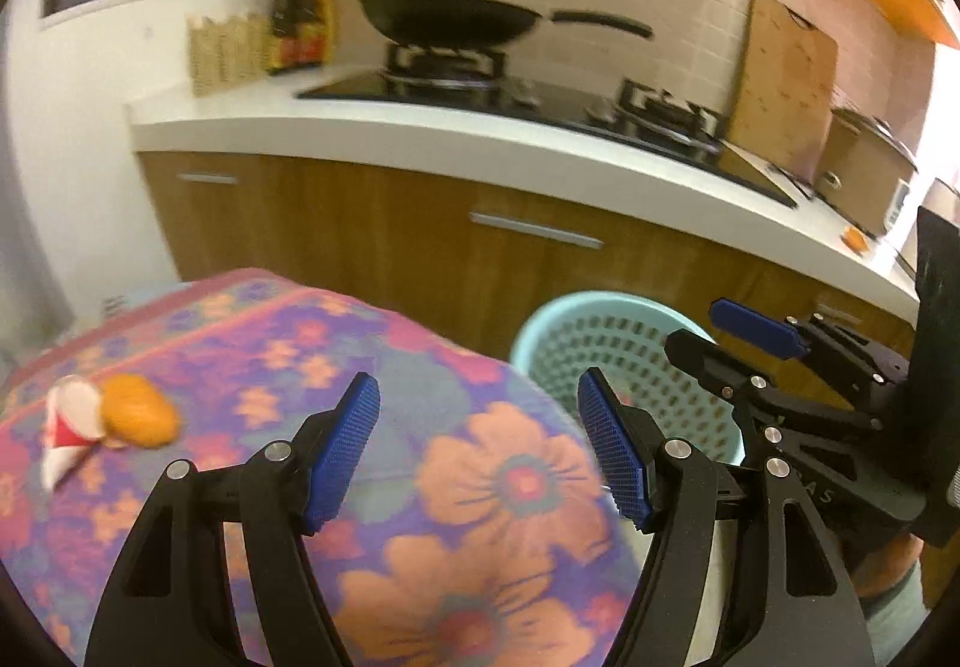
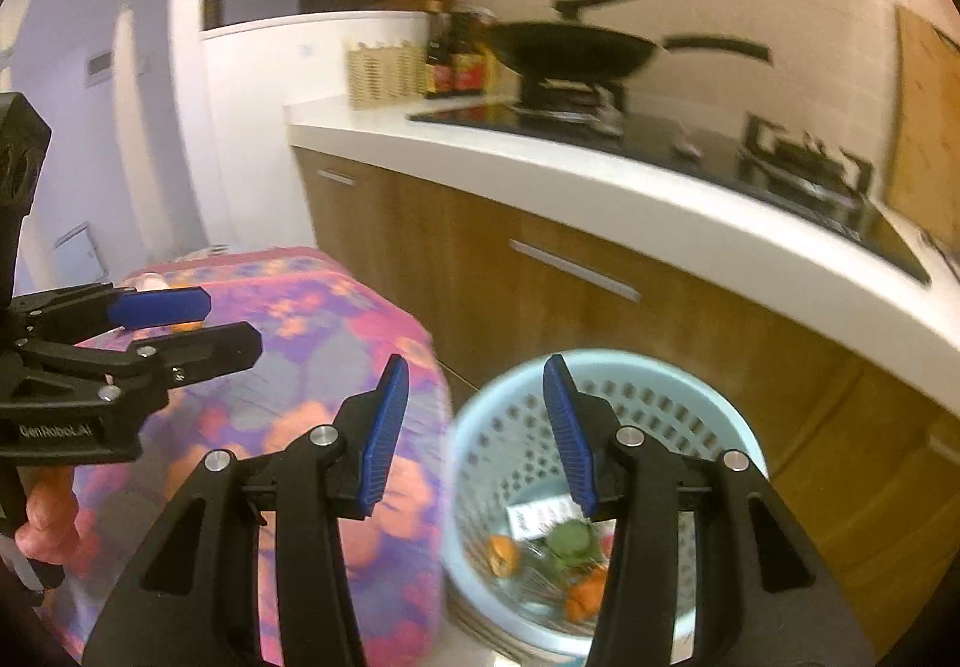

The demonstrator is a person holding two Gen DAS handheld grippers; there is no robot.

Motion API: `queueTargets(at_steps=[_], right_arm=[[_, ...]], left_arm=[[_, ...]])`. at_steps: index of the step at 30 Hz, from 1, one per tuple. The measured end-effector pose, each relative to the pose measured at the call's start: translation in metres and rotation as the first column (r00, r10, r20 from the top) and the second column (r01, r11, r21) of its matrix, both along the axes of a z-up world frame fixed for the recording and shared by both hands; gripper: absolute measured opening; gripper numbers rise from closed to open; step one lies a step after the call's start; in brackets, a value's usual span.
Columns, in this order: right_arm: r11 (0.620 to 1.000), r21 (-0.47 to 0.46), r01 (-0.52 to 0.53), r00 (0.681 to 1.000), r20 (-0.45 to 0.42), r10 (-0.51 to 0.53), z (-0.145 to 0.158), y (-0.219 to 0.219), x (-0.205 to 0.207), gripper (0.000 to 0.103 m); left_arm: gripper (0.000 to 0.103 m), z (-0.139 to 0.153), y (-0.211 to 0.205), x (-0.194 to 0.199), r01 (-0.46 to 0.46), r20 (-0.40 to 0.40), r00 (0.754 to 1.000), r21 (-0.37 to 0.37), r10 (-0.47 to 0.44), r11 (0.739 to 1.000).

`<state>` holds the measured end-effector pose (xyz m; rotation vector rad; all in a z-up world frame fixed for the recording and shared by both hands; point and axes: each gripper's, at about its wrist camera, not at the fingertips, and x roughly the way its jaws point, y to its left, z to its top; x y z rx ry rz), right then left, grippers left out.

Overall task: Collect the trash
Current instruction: 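Move both tools back to the table toward the paper cup and peel, then grasp the red-and-white paper cup with the left tool while the right tool grasps an orange peel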

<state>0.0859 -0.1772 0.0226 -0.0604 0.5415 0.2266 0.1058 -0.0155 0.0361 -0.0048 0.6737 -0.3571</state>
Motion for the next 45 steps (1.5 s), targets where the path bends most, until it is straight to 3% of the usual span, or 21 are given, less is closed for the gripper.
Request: queueTargets(at_steps=[5, 8, 19, 25, 30, 35, 40, 45], right_arm=[[0.997, 0.003, -0.076, 0.997, 0.02, 0.075, 0.013, 0.053, 0.001, 0.046], [0.993, 0.012, -0.119, 0.993, 0.021, 0.119, 0.016, 0.087, 0.005, 0.056], [0.975, 0.037, -0.219, 0.972, -0.081, 0.221, 0.001, 0.189, 0.041, 0.056], [0.96, 0.045, -0.275, 0.95, -0.141, 0.279, -0.012, 0.223, 0.071, 0.056], [0.947, 0.027, -0.32, 0.933, -0.165, 0.32, -0.022, 0.251, 0.094, 0.056], [0.935, 0.042, -0.352, 0.92, -0.17, 0.354, -0.038, 0.263, 0.106, 0.056], [0.934, 0.033, -0.357, 0.919, -0.168, 0.357, -0.048, 0.263, 0.106, 0.056], [0.932, -0.013, -0.361, 0.919, -0.173, 0.354, -0.052, 0.271, 0.104, 0.056]], left_arm=[[0.067, 0.004, 0.047, -0.009, -0.087, 0.024, 0.996, 0.014, 0.087, 0.996], [0.067, 0.0, 0.081, -0.013, -0.161, 0.022, 0.987, 0.022, 0.16, 0.987], [0.067, -0.021, 0.216, -0.008, -0.449, -0.032, 0.893, -0.025, 0.448, 0.893], [0.067, -0.036, 0.261, 0.012, -0.49, -0.092, 0.87, -0.035, 0.485, 0.871], [0.065, -0.05, 0.277, 0.041, -0.466, -0.173, 0.878, -0.101, 0.446, 0.879], [0.067, -0.046, 0.271, 0.061, -0.44, -0.159, 0.894, -0.132, 0.419, 0.888], [0.067, -0.057, 0.257, 0.08, -0.417, -0.156, 0.902, -0.081, 0.401, 0.905], [0.063, -0.07, 0.257, 0.083, -0.422, -0.178, 0.895, -0.032, 0.41, 0.906]])
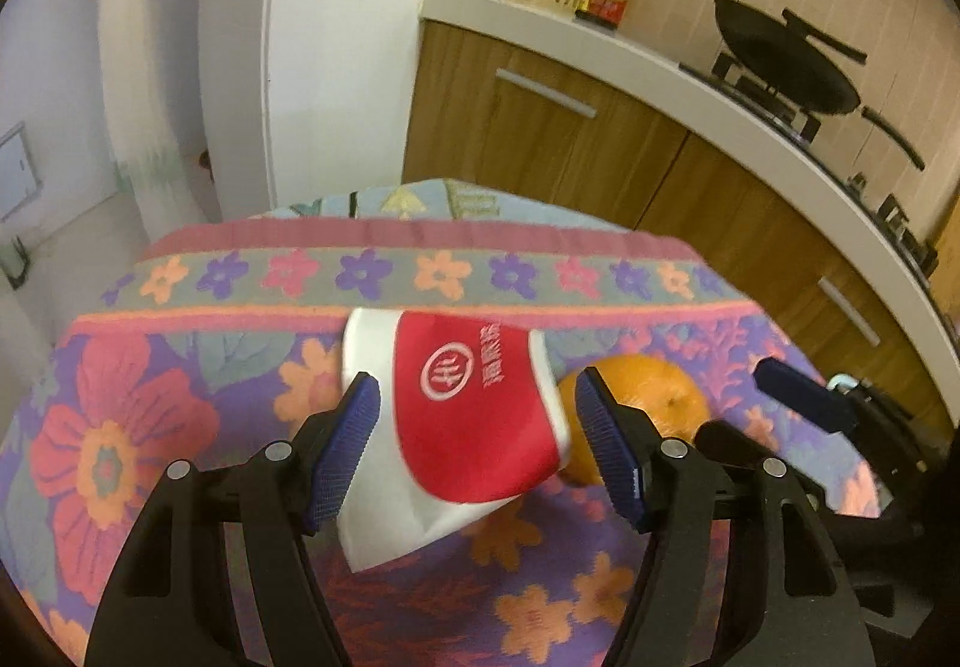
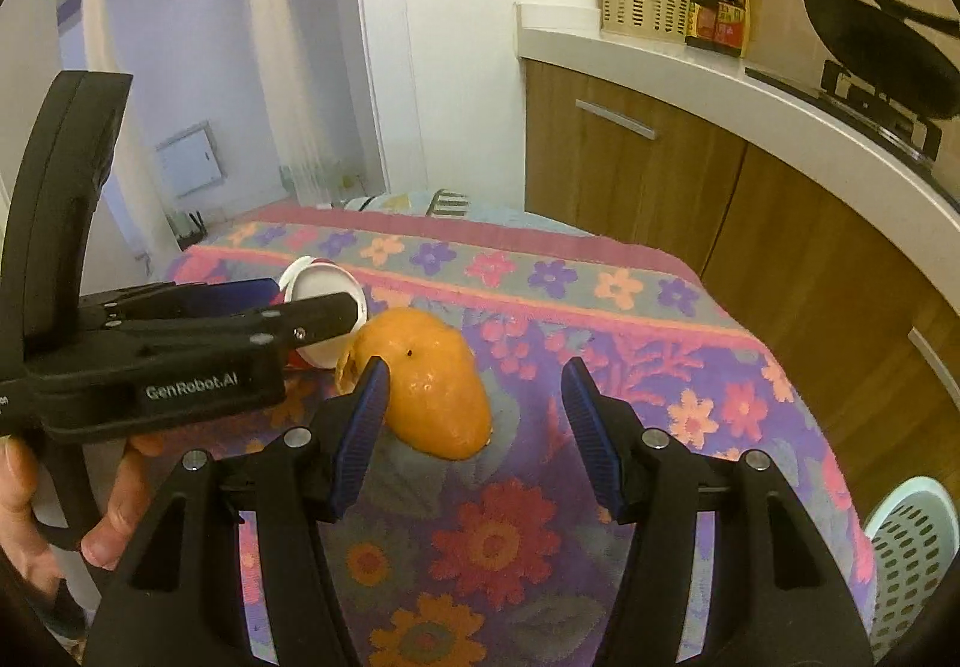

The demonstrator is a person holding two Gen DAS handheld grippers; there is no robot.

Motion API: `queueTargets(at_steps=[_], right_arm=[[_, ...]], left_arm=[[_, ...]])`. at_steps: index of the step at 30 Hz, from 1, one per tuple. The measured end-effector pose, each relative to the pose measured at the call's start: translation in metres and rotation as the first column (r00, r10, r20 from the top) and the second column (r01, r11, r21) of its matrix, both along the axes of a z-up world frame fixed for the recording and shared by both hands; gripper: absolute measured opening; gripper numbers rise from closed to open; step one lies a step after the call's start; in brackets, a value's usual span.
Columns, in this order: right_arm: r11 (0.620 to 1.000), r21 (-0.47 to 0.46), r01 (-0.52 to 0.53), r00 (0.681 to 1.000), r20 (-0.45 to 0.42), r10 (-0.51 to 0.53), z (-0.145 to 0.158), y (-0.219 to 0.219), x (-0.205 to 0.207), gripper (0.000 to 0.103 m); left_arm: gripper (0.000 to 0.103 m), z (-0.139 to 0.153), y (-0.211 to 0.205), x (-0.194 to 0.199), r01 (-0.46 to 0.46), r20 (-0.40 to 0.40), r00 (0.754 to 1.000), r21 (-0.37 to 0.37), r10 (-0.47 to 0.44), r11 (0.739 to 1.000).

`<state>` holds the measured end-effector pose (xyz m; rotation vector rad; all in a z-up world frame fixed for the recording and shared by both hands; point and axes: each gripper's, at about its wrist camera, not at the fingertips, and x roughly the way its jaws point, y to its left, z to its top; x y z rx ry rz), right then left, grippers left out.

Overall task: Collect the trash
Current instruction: 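Grasp the red-and-white paper cup with the left tool while the right tool grasps an orange peel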

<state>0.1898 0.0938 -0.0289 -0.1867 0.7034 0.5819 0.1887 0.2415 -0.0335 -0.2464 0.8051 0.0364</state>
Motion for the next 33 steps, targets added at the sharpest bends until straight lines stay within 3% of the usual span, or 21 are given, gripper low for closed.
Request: queueTargets(at_steps=[12, 14, 20, 28, 30, 33], right_arm=[[1.0, -0.012, -0.006, 0.999, -0.031, 0.006, -0.005, 0.002, 0.006, 0.056], [1.0, -0.022, -0.011, 0.999, -0.036, 0.011, -0.006, 0.004, 0.007, 0.056], [0.996, -0.06, -0.063, 0.997, -0.05, 0.06, -0.008, 0.017, 0.009, 0.056], [0.989, -0.095, -0.114, 0.99, -0.095, 0.105, -0.014, 0.039, 0.023, 0.056], [0.987, -0.102, -0.124, 0.988, -0.102, 0.114, -0.016, 0.04, 0.021, 0.04], [0.984, -0.125, -0.131, 0.989, -0.092, 0.12, -0.017, 0.044, 0.017, 0.03]], left_arm=[[0.059, 0.003, 0.006, -0.02, 0.002, -0.094, 0.996, -0.044, -0.006, 0.999], [0.058, 0.003, 0.008, -0.026, 0.002, -0.09, 0.996, -0.051, -0.006, 0.999], [0.039, 0.011, 0.01, -0.047, 0.037, -0.04, 0.998, -0.067, -0.039, 0.997], [0.037, 0.014, 0.014, -0.082, 0.117, -0.05, 0.992, -0.027, -0.119, 0.993], [0.038, 0.016, 0.018, -0.093, 0.133, -0.055, 0.989, -0.011, -0.134, 0.991], [0.043, 0.016, 0.022, -0.105, 0.146, -0.061, 0.987, 0.007, -0.146, 0.989]])
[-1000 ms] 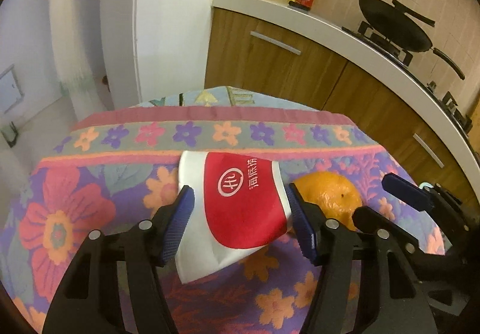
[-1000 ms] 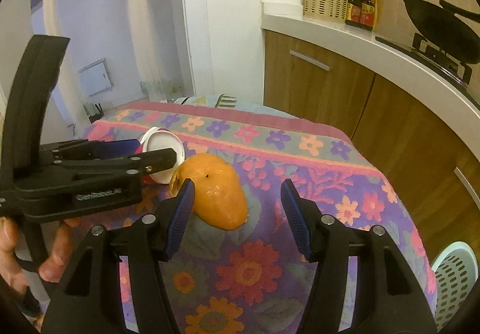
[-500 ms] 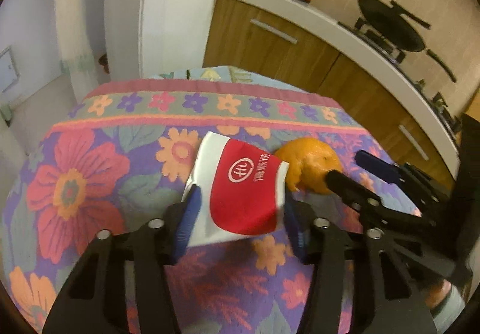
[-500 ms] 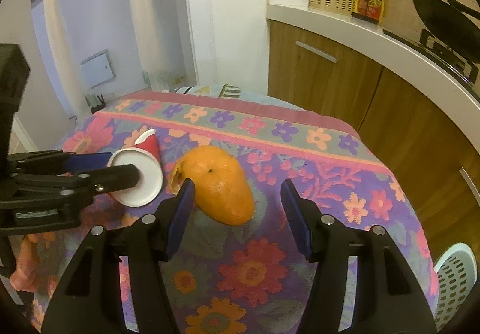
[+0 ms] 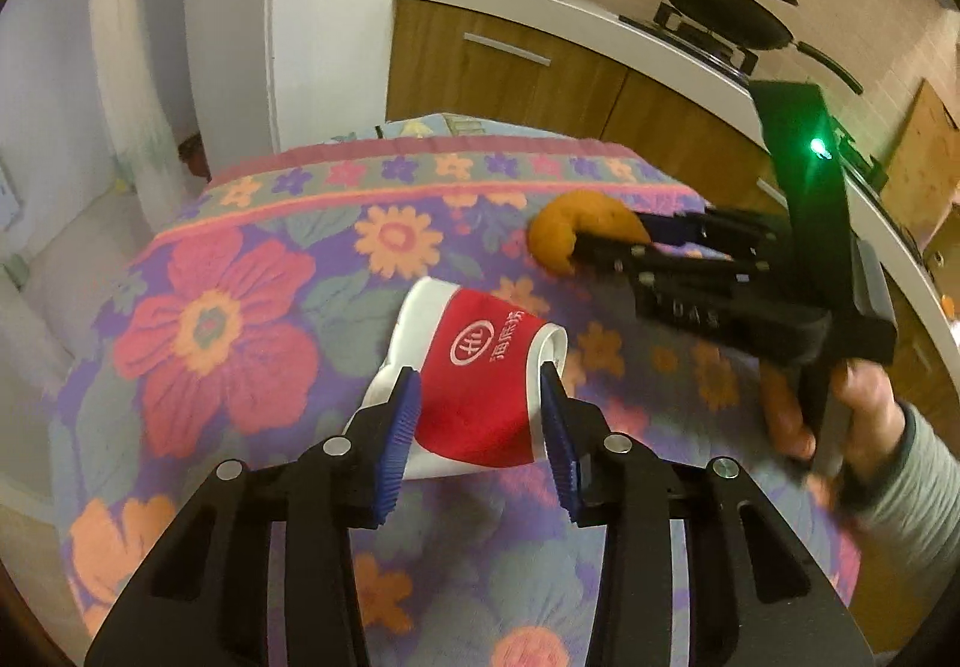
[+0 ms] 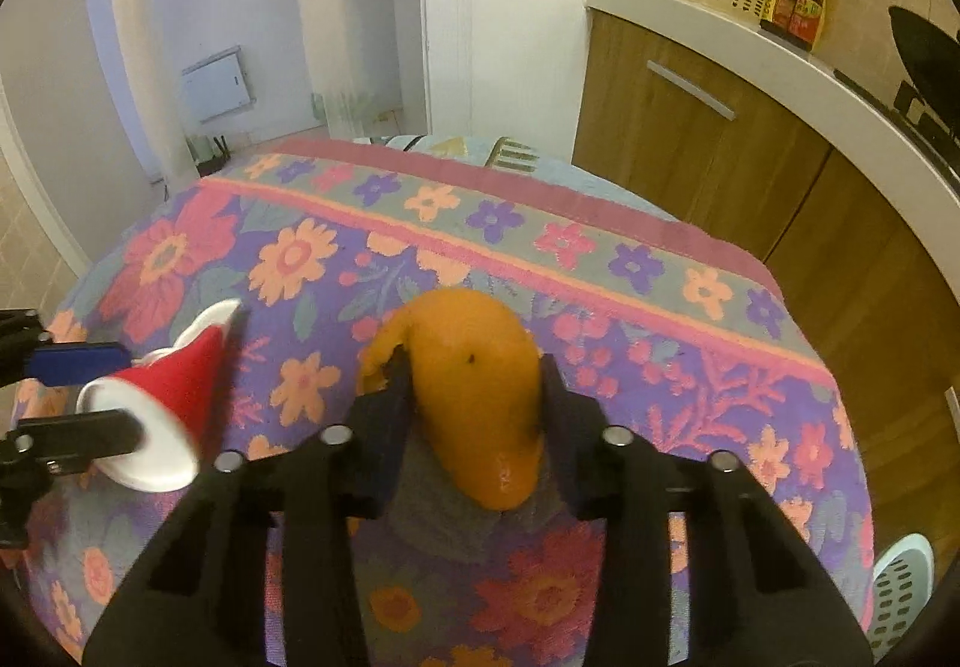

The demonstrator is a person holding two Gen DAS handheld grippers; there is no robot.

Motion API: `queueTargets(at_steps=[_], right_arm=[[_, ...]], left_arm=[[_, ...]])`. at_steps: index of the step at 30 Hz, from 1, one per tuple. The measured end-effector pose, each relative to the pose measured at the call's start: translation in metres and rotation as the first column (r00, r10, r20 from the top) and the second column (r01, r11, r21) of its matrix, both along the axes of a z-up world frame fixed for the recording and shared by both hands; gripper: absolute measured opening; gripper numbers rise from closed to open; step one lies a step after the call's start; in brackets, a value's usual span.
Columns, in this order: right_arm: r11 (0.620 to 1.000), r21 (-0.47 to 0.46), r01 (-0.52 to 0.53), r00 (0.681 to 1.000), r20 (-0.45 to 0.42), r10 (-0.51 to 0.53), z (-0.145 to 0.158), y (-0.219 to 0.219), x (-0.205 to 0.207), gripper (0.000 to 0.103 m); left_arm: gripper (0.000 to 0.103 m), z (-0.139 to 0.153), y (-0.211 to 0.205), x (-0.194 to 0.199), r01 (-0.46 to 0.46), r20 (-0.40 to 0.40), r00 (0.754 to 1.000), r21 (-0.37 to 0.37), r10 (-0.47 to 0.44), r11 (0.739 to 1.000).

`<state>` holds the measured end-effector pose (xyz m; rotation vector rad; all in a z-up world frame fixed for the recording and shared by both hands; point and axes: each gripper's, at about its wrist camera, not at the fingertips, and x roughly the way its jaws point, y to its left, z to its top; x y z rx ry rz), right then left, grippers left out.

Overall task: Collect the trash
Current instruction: 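Grasp the red-and-white paper cup with the left tool while the right tool grasps an orange peel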

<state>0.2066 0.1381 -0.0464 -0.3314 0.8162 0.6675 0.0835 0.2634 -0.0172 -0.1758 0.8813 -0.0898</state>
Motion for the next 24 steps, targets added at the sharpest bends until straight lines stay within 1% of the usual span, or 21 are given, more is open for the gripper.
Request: queueTargets(at_steps=[3, 4, 7, 9, 10, 14, 16, 20, 23, 24], right_arm=[[1.0, 0.002, -0.017, 1.0, 0.004, 0.017, -0.001, 0.001, -0.004, 0.024], [1.0, 0.003, -0.019, 1.0, 0.01, 0.019, 0.0, 0.001, -0.005, 0.024], [0.999, 0.006, -0.039, 0.999, 0.03, 0.039, 0.001, 0.0, -0.011, 0.023], [0.999, -0.001, -0.046, 0.998, 0.043, 0.046, 0.002, 0.002, -0.014, 0.023], [0.999, -0.003, -0.048, 0.998, 0.047, 0.049, 0.002, 0.003, -0.015, 0.023], [0.999, 0.01, -0.036, 0.999, 0.031, 0.036, 0.002, -0.001, -0.011, 0.023], [0.999, 0.025, -0.028, 1.0, 0.015, 0.028, 0.002, -0.004, -0.008, 0.023], [0.999, 0.038, -0.01, 1.0, 0.005, 0.01, 0.003, -0.007, -0.006, 0.023], [0.999, 0.053, 0.005, 1.0, 0.009, -0.005, 0.005, -0.012, -0.005, 0.023], [0.998, 0.059, 0.008, 1.0, 0.009, -0.008, 0.006, -0.014, -0.005, 0.023]], left_arm=[[0.049, -0.002, -0.004, -0.005, 0.004, -0.005, 1.0, 0.023, -0.004, 1.0], [0.049, -0.003, -0.007, -0.007, 0.012, -0.007, 1.0, 0.028, -0.012, 1.0], [0.056, -0.005, -0.014, -0.014, 0.035, -0.011, 0.999, 0.061, -0.035, 0.998], [0.066, -0.008, -0.017, -0.016, 0.038, -0.016, 0.999, 0.06, -0.037, 0.997], [0.067, -0.009, -0.02, -0.016, 0.039, -0.014, 0.999, 0.067, -0.038, 0.997], [0.076, -0.014, -0.033, -0.011, 0.031, -0.008, 1.0, 0.13, -0.03, 0.991], [0.077, -0.017, -0.036, -0.003, 0.003, -0.02, 1.0, 0.154, 0.0, 0.988], [0.078, -0.018, -0.041, 0.009, -0.024, -0.019, 0.999, 0.163, 0.027, 0.986], [0.077, -0.023, -0.044, 0.02, -0.045, -0.033, 0.998, 0.211, 0.053, 0.976], [0.076, -0.026, -0.047, 0.023, -0.049, -0.039, 0.997, 0.24, 0.06, 0.97]])
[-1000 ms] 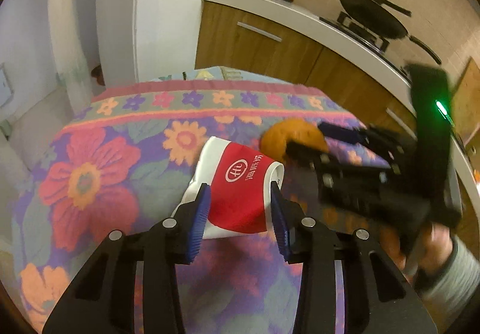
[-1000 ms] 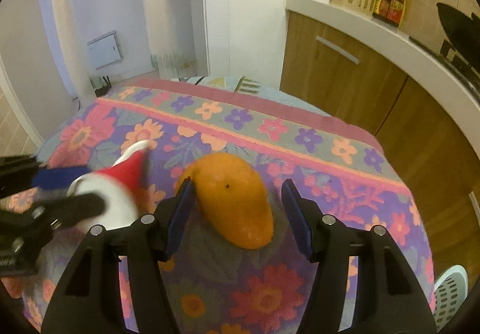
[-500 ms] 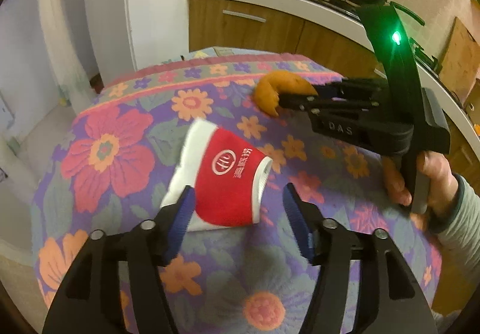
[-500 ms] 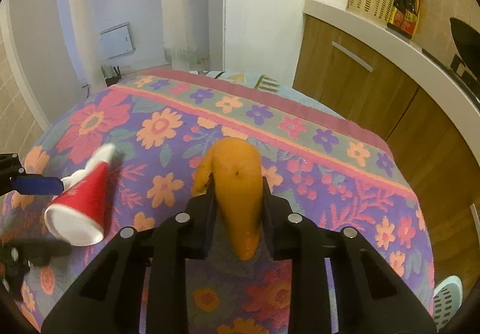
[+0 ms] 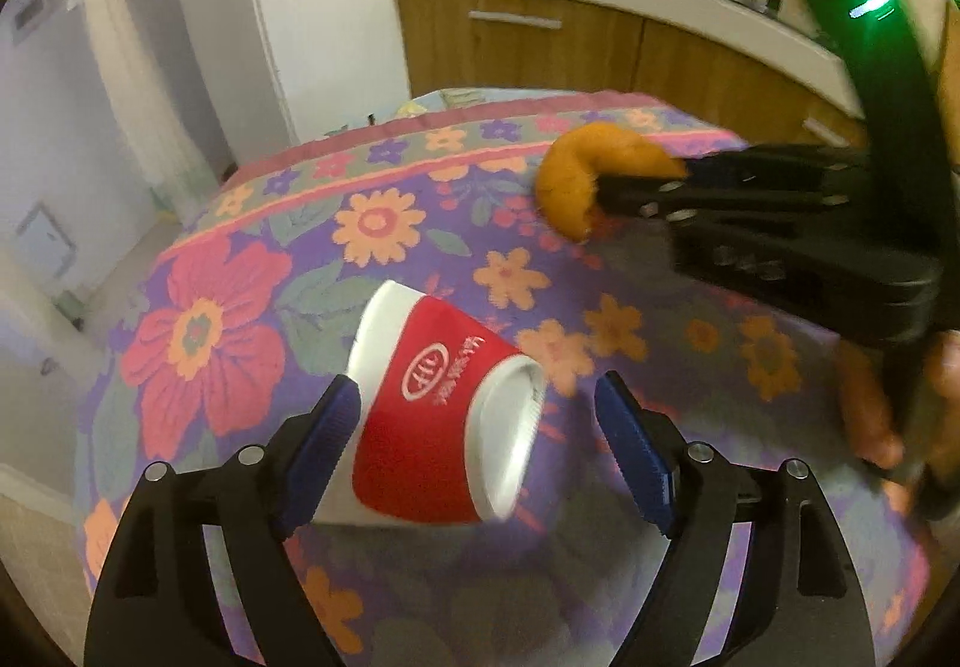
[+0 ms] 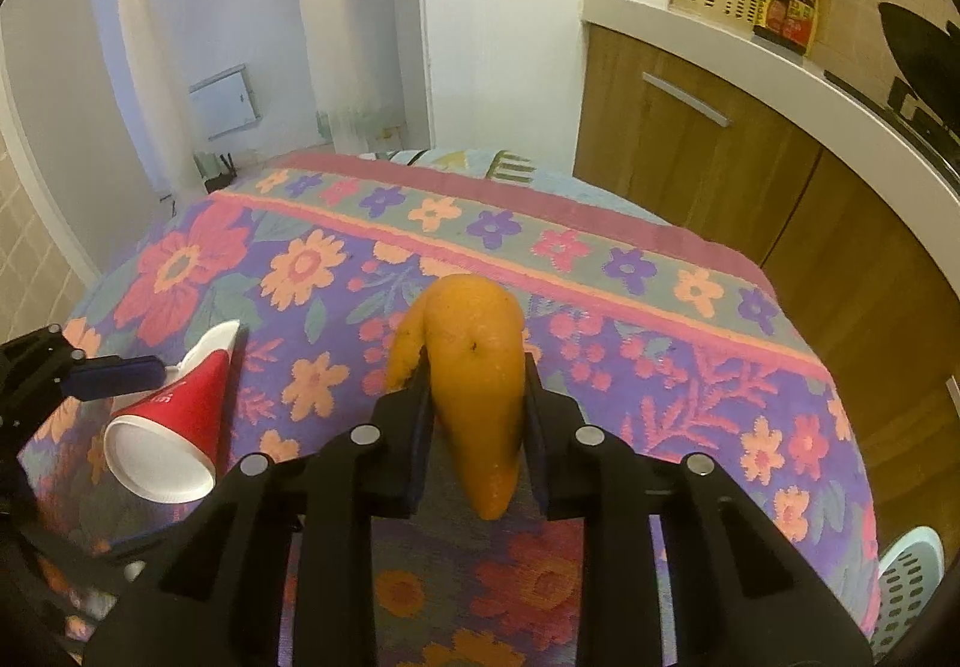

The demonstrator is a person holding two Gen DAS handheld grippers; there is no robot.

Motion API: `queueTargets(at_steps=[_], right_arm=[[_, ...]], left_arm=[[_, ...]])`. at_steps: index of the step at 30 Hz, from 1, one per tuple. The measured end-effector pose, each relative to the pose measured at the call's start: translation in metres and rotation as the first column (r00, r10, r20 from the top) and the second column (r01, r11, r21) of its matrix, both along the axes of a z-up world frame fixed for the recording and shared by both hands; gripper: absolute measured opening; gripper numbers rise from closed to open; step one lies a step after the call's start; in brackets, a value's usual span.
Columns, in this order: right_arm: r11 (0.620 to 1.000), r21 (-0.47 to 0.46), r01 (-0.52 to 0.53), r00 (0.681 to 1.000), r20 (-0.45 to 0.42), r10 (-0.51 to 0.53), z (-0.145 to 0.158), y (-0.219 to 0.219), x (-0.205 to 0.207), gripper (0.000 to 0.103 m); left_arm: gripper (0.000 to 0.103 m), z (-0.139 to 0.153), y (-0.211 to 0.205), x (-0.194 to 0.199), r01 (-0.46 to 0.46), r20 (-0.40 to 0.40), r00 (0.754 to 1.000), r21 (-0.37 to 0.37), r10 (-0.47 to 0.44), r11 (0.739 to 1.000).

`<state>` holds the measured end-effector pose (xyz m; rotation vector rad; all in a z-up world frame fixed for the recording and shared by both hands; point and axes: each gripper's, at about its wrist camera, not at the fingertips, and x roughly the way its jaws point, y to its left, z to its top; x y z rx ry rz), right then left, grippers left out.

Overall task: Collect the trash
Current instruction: 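Grasp the red-and-white paper cup with the left tool while the right tool grasps an orange peel, then carry the paper cup and orange peel over the blue basket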

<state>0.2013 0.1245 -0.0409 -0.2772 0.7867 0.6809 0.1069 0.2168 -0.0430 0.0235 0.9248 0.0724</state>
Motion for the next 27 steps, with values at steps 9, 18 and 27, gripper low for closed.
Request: queueTargets(at_steps=[9, 18, 27], right_arm=[[0.998, 0.054, -0.032, 0.999, 0.021, 0.031, 0.009, -0.012, -0.012, 0.02], [0.99, 0.132, 0.044, 0.998, 0.033, -0.048, 0.03, -0.08, -0.038, 0.02], [0.967, 0.209, 0.145, 0.981, 0.094, -0.167, 0.058, -0.176, -0.082, 0.02]], left_arm=[[0.046, 0.014, -0.001, -0.008, -0.026, 0.07, 0.997, 0.038, 0.023, 0.999], [0.044, 0.039, -0.022, -0.023, 0.034, 0.148, 0.989, -0.055, -0.025, 0.998], [0.044, 0.076, -0.099, -0.027, 0.176, 0.234, 0.959, -0.061, -0.157, 0.983]])
